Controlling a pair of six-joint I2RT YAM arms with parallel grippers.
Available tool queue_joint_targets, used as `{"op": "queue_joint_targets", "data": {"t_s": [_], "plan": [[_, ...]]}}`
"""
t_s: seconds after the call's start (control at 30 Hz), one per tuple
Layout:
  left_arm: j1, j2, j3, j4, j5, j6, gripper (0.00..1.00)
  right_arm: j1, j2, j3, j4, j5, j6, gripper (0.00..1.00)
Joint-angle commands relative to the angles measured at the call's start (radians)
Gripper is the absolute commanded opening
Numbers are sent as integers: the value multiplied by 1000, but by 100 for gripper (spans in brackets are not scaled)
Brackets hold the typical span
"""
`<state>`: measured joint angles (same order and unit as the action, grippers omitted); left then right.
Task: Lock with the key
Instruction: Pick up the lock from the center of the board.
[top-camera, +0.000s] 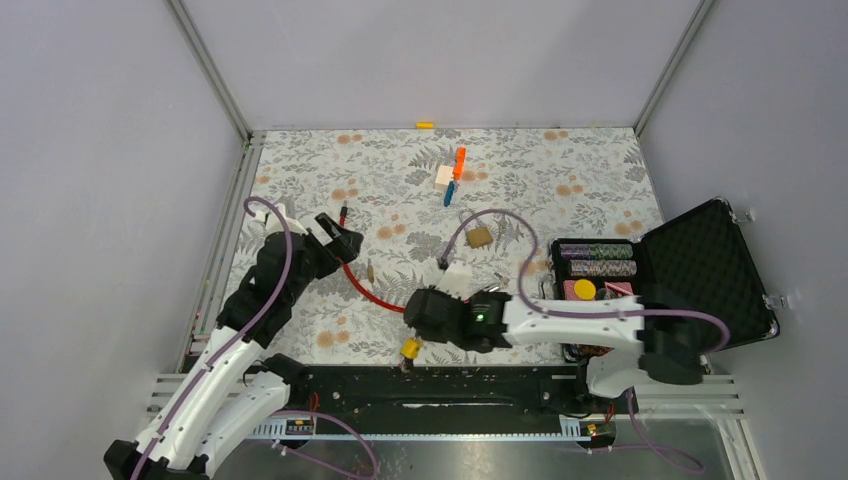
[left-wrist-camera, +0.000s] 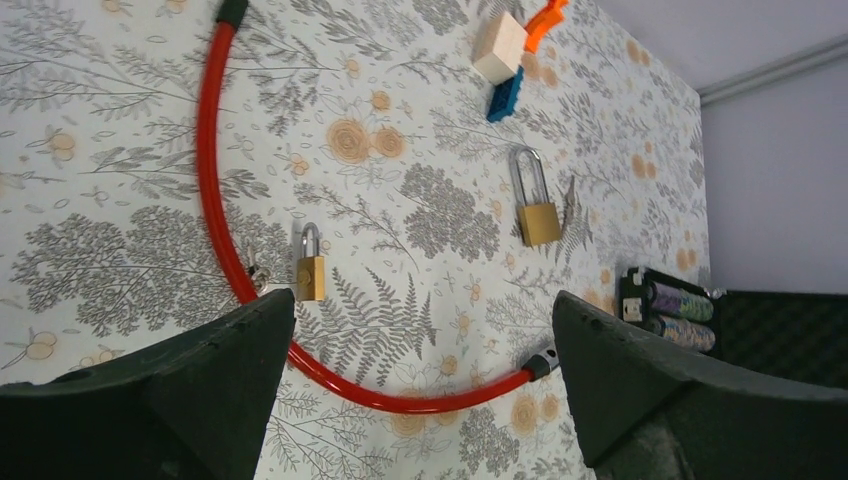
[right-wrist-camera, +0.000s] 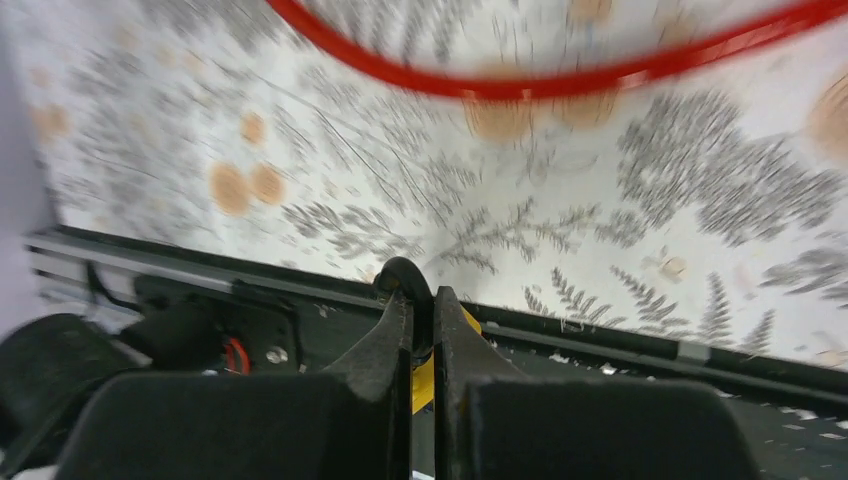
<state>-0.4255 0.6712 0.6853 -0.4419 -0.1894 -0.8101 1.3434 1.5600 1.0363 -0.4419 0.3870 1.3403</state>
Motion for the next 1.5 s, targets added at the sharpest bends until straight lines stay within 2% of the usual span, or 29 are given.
{"op": "queue_joint_targets", "data": {"t_s": [0.0, 0.13, 0.3, 0.47, 0.6, 0.73, 1.0, 1.17, 1.23, 1.3, 1.47], "plan": [[5, 18, 50, 101, 158, 98, 99, -14, -211, 57, -89, 312, -139, 0], [5, 69, 73, 206, 317, 136, 99, -75, -303, 105, -90, 343, -275, 0], [4, 131, 106, 330, 520, 158, 99, -191, -381, 169, -42, 285, -455, 0], [-29, 143, 90, 541, 727, 227, 99, -272, -421, 253, -16, 233, -572, 0], [-164, 167, 83, 663, 657, 345, 98, -297, -442, 299, -18, 235, -516, 0], [-323, 226, 112, 721, 519, 501, 98, -319, -458, 318, -17, 208, -438, 0], [-470, 302, 142, 813, 360, 699, 98, -360, -483, 343, -17, 104, -351, 0], [-498, 340, 147, 824, 301, 730, 86, -371, -465, 356, -17, 65, -321, 0], [-501, 356, 154, 809, 278, 744, 72, -375, -461, 355, -18, 60, -302, 0], [-504, 362, 160, 785, 247, 755, 65, -381, -460, 355, -17, 61, -288, 0], [-504, 333, 130, 817, 215, 744, 40, -388, -452, 353, -17, 59, -274, 0]]}}
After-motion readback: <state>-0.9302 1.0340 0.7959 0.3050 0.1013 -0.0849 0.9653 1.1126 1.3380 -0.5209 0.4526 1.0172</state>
